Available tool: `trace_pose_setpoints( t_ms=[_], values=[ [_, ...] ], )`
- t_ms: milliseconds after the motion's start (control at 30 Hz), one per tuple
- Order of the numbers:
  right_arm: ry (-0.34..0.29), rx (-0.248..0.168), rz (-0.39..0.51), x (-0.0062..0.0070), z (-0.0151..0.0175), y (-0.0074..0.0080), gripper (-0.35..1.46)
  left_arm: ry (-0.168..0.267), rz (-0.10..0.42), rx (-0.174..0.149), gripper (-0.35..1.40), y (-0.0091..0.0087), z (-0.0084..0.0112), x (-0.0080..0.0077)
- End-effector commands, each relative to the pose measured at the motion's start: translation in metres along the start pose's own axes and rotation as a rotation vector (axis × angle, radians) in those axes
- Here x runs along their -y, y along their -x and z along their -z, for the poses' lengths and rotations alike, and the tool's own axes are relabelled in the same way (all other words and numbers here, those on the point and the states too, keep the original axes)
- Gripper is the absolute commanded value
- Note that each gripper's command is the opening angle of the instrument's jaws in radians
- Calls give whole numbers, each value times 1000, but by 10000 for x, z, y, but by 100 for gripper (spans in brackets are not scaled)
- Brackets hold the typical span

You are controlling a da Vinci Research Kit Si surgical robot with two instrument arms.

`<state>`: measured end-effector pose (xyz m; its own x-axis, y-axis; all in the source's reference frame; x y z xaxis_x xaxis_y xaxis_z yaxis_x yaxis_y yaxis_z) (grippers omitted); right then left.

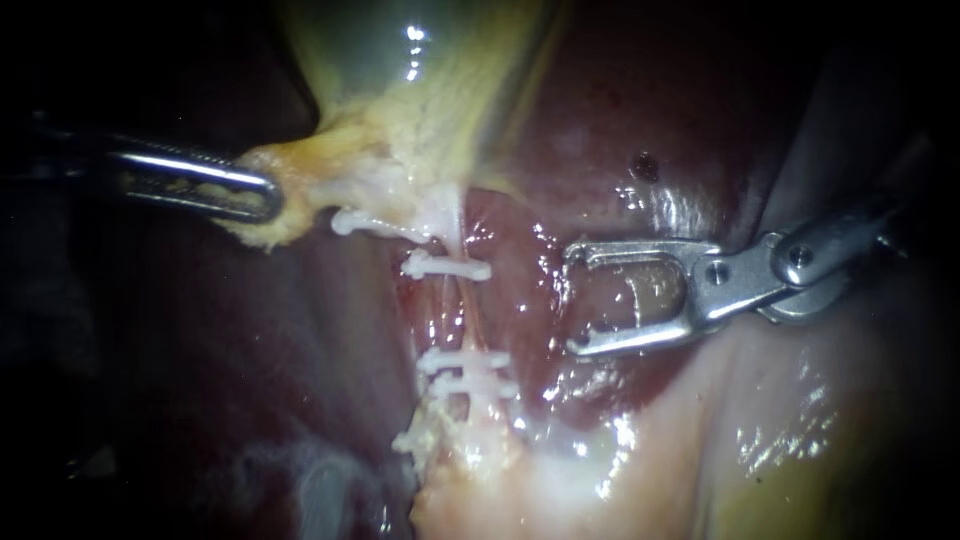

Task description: Going back third clip right tube

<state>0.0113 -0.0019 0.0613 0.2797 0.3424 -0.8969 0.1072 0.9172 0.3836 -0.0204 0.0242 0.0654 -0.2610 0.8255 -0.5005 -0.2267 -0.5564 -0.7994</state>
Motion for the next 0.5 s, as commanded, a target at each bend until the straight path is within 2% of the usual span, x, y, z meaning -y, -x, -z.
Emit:
trace_pose_setpoints(
  t_ms=[33, 267, 500],
  values=[
    [0, 0, 0, 0, -1, 0, 50, -2, -3, 0, -35, 1, -4, 2],
    [0, 0, 0, 1, -1, 0, 50, 2, -7, 3, -35, 4, -27, 8],
    [0, 0, 0, 1, -1, 0, 50, 5, -7, 4, -35, 5, -28, 7]
  ],
)
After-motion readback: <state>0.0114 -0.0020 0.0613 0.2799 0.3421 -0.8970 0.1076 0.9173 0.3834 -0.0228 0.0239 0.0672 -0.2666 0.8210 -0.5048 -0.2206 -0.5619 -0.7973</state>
